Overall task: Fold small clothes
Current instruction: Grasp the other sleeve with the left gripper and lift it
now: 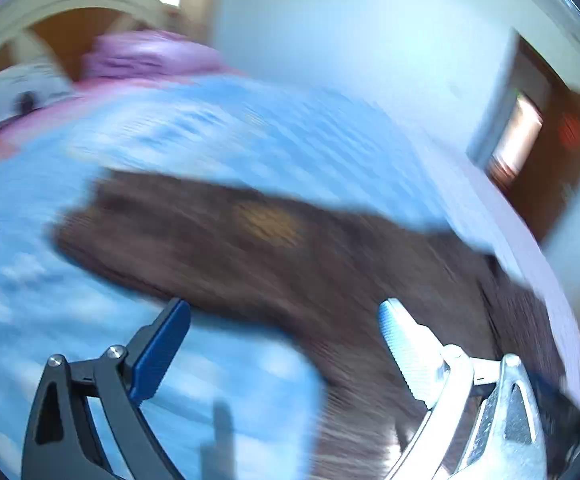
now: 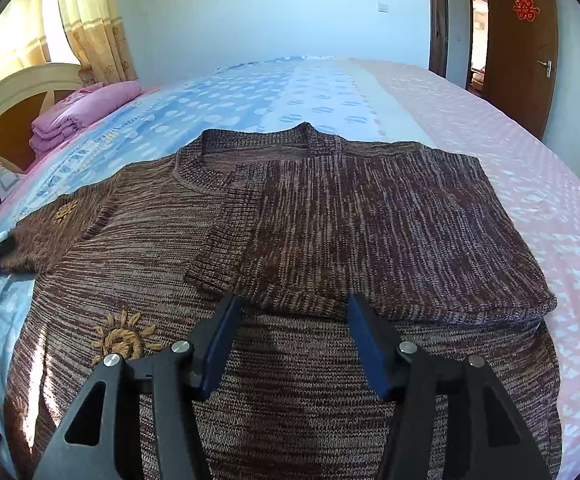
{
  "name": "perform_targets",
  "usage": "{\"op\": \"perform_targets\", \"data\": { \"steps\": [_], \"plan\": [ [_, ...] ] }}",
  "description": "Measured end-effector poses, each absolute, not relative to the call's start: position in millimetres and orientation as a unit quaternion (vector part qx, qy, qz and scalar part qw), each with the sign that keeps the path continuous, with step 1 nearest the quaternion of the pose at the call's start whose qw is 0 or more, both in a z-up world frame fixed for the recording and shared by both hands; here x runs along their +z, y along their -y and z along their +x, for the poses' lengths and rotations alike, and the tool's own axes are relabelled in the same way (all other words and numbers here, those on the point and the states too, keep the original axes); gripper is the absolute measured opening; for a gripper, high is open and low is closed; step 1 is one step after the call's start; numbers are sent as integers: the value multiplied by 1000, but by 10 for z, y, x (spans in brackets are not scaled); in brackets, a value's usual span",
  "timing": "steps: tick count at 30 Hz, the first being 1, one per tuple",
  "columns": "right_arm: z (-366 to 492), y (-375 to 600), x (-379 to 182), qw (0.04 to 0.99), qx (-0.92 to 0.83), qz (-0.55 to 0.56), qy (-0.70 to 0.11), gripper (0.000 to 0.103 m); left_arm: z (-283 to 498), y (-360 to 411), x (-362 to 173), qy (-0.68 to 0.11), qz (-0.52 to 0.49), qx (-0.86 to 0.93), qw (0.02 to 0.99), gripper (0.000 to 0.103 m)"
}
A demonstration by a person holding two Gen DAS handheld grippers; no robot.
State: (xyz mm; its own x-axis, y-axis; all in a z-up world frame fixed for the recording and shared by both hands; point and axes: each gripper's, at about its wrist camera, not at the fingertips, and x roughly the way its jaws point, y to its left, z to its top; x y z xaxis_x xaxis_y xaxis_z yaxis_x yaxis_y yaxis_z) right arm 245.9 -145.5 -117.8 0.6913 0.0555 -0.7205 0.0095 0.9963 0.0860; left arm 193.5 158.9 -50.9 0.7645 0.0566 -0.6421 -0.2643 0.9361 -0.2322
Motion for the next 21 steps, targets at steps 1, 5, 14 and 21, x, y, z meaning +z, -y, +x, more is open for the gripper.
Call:
{"op": "perform_targets", "data": {
  "steps": [1,5,14,21],
  "plan": [
    [2451,1449,-1177,919,11,39,-393,58,1938,-1773,-470,-323,-161,118,925,97],
    [2439,1462,-1170,919,12,40,-392,58,1965,-2334,-530,-328,-222,173,902,79],
    [2449,1488,-1175,919,15,46,-390,58,1964,-2650,-907,-319,-312,201,872,77],
    [2434,1518,-1172,920,20,54,-388,58,2068,-2806,-964,-303,-351,212,860,28]
  ]
}}
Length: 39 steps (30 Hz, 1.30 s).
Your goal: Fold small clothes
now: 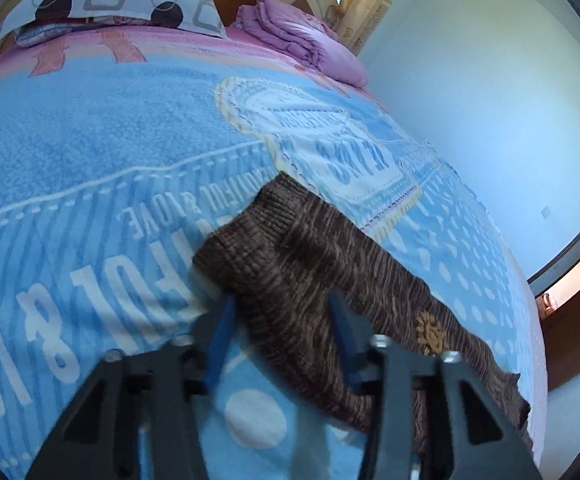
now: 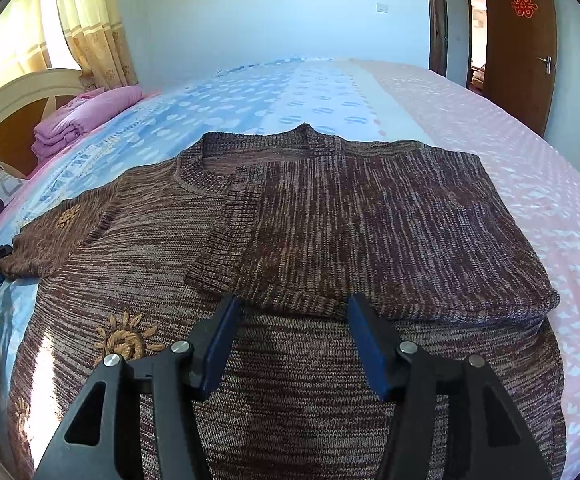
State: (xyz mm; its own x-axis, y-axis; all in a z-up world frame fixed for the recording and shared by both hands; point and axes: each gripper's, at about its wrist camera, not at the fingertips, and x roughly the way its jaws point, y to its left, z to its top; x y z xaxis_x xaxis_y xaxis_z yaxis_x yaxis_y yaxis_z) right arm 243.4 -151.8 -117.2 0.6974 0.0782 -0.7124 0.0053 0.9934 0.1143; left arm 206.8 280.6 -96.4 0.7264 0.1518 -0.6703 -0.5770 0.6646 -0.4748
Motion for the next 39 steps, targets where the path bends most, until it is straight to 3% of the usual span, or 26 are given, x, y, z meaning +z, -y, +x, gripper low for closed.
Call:
{"op": "perform_targets", "data": {
  "steps": [1,7,14,22,28,33,36,37,38,39],
  "plan": [
    [2433,1518,-1172,920,20,54,-389,58,2079,-2852,-999,-304,-361,205,857,14],
    [2431,1524,-1167,920,22,56,-388,58,2119,-2895,-1022,-304,-369,192,857,8],
    [2426,1544,-1165,920,27,65,-386,58,2277,-2439,-661,-288,-266,159,906,6],
    [2420,1574,-1171,920,32,77,-383,58,2364,-834,-162,-259,-75,-14,963,6],
    [2425,1582,-1177,920,35,82,-382,58,2287,-19,-457,-302,-38,-103,947,6],
    [2414,1604,-1181,920,38,87,-381,58,2394,25,-699,-358,-50,-104,927,6],
    [2426,1604,-1184,919,38,88,-382,58,2361,-21,-644,-365,-44,-99,925,9],
    [2430,1604,-1185,919,38,87,-383,58,2320,-28,-640,-372,-42,-107,921,15],
    [2432,1604,-1184,919,39,88,-383,58,2284,-59,-645,-378,-43,-117,917,22],
    [2435,1606,-1183,918,39,89,-384,58,2229,-112,-653,-386,-48,-121,913,43]
  ]
}}
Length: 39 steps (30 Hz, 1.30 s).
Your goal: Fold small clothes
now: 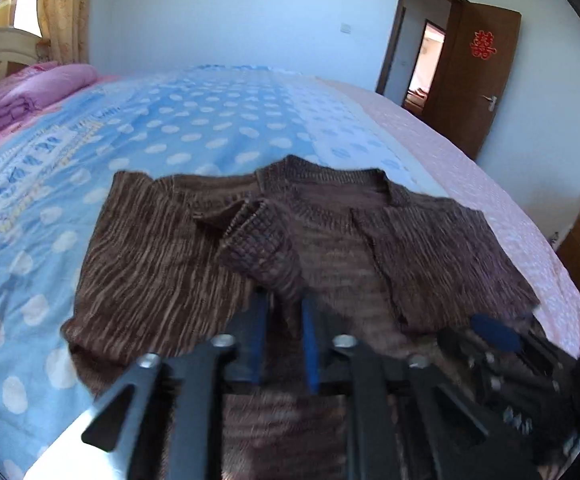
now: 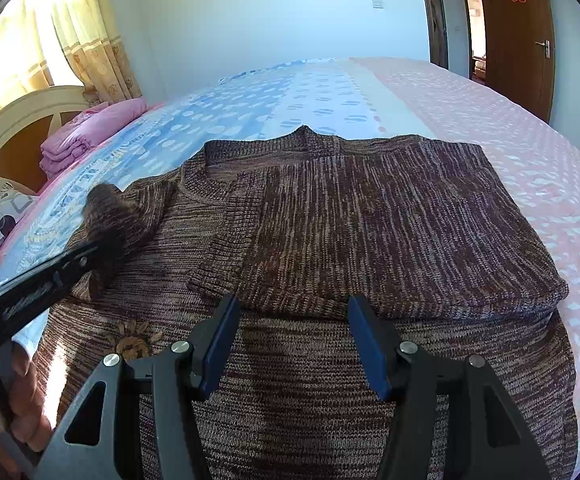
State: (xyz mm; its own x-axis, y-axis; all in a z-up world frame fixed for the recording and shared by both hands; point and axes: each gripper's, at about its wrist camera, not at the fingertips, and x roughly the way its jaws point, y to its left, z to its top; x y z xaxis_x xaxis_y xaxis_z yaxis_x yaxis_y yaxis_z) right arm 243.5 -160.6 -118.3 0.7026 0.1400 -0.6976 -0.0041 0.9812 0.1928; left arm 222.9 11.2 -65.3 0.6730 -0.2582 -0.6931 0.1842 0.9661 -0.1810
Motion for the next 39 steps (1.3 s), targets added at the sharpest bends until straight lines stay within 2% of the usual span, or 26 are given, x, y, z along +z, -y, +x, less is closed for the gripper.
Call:
{"op": "perform_targets", "data": {
  "steps": [1,3,8,11,15,20,21,22,23,28,30,31,32,34,35,36,38,39],
  "plan": [
    [2441,1609,-1182,918,40,90,-384,58,2160,-176,-664,-392,-59,-118,910,72],
    [2456,1617,-1179,916,43,93,-387,59,1999,-398,-642,-372,-87,-101,918,87],
    [2466,1563,-988,916,51,133,-374,60,1885,-848,-726,-342,-118,-1,932,87],
    [2528,1307,-692,922,102,143,-344,60,1974,-1036,-941,-379,-183,28,907,85],
    [2761,683,-508,920,168,61,-348,60,1903,-1179,-977,-348,-254,15,903,86],
    [3037,62,-821,886,214,-39,-409,59,1866,-1191,-992,-341,-263,13,902,84],
    [3056,55,-879,886,205,-46,-413,52,1859,-1183,-991,-337,-267,7,903,87],
    [3073,82,-932,889,189,-49,-414,38,1837,-1220,-1009,-337,-265,6,903,88],
    [3077,129,-961,891,178,-42,-416,14,1846,-1189,-1004,-340,-259,8,904,88],
    [3056,685,-1024,891,143,94,-420,14,1866,-1211,-992,-338,-263,3,904,90],
    [2997,828,-1087,887,132,125,-423,18,1879,-1203,-991,-340,-260,4,904,90],
    [2965,918,-1138,882,132,147,-428,23,1883,-1200,-992,-340,-258,5,904,90],
    [2955,962,-1156,879,134,158,-430,33,1886,-1199,-994,-341,-257,5,904,90],
    [2919,1034,-1105,880,135,171,-422,37,1887,-1201,-997,-340,-258,5,904,90],
    [2920,1036,-1063,884,134,169,-415,45,1890,-1199,-997,-340,-258,5,904,90],
    [2921,1017,-1010,889,132,163,-407,60,1890,-1200,-998,-341,-257,6,904,90],
    [2931,955,-872,905,124,125,-388,72,1890,-1201,-1000,-340,-257,5,904,91],
    [2940,883,-809,914,122,93,-376,72,1892,-1201,-1000,-340,-257,5,904,91]
  ]
}}
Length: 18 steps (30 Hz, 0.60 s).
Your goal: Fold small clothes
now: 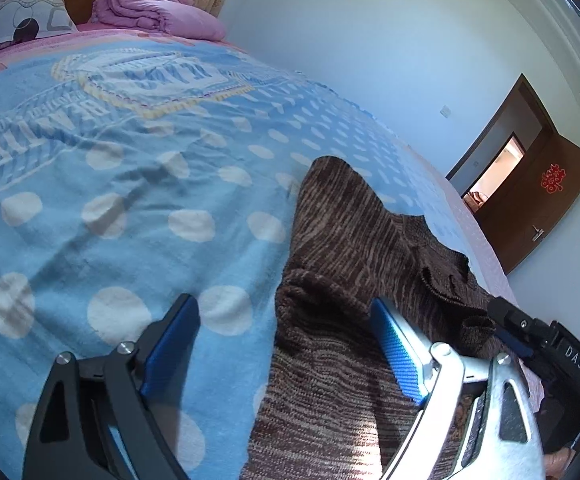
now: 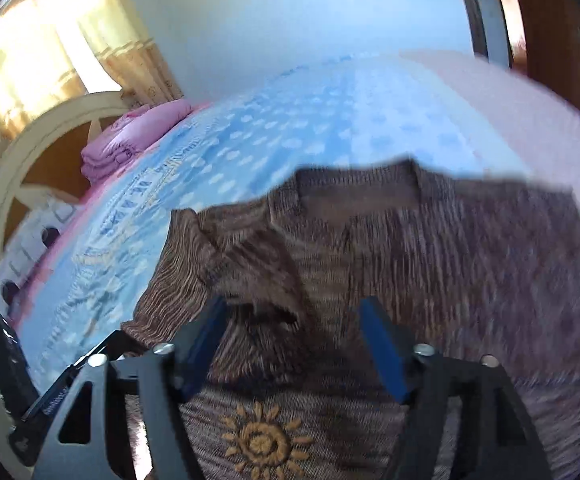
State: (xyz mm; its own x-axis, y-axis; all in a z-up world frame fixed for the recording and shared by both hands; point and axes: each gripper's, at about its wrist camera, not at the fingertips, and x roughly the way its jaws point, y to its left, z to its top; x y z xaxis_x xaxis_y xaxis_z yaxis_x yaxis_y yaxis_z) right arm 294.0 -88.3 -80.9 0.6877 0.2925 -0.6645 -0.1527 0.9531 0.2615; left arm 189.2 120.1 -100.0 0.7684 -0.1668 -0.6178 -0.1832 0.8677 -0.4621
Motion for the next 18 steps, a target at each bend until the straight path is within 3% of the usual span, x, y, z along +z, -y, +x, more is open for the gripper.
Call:
{"op": "perform_targets", "data": {
  "steps": [8,10,11,13,18],
  "plan": [
    [2947,-55,-877,895,172,-246,-330,71,1894,-1185,-999,-340,-252,3,906,93],
    [3030,-127,-935,891,178,-266,-321,39,1896,-1185,-1001,-340,-251,3,906,93],
    [3114,-124,-964,886,178,-262,-338,1,1898,-1186,-1000,-340,-251,2,906,93],
    [3250,20,-942,885,174,-219,-372,3,1899,-1184,-1000,-340,-250,2,906,93],
    [3294,811,-574,921,171,10,-350,3,1910,-1166,-997,-341,-245,4,908,94]
  ]
}}
